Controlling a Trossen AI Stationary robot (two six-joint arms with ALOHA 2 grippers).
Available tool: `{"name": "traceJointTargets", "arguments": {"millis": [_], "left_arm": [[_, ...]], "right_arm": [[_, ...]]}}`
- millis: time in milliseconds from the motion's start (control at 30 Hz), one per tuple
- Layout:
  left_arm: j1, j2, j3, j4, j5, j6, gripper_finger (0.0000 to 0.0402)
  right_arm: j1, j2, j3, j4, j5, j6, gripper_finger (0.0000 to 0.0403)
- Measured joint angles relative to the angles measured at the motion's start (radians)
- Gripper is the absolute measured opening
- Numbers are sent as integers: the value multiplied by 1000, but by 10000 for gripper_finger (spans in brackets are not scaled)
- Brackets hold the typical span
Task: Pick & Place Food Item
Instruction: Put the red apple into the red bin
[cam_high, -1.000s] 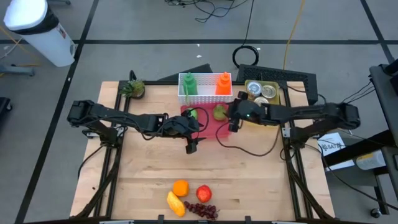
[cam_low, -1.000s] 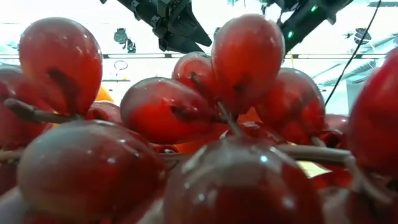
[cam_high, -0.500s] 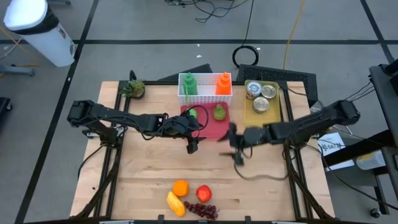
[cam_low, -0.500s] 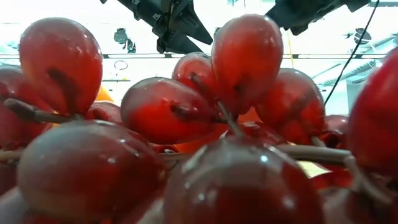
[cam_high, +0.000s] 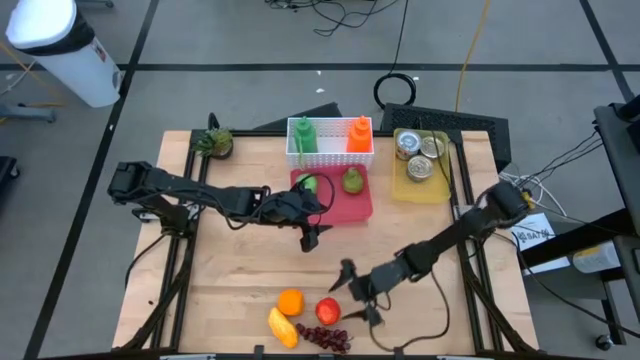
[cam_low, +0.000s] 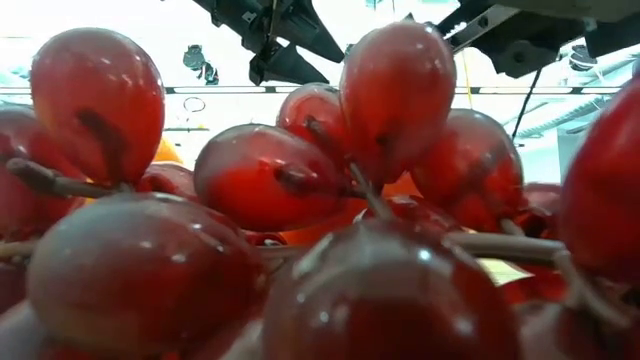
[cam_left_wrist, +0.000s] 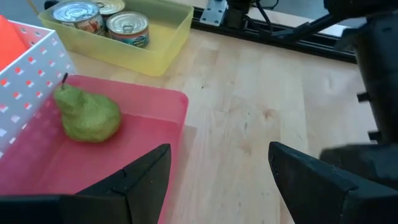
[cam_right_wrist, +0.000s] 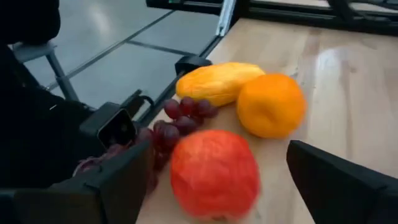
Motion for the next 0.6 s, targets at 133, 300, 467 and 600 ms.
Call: {"name": "traceJointTargets", "arguments": {"millis": [133,300,467,600], "left_arm": [[-5,0,0,1,1,-1,285],[-10,0,0,3,0,-1,285],[-10,0,0,5,0,-3,285],[-10,0,0,5,0,-8,285]], "right_arm": [[22,67,72,-5,10,0,355],[39,137,107,-20,60,-19,344],[41,187,112,-22,88,-19,337],[42,199,113,-34,124,-19,337]]}}
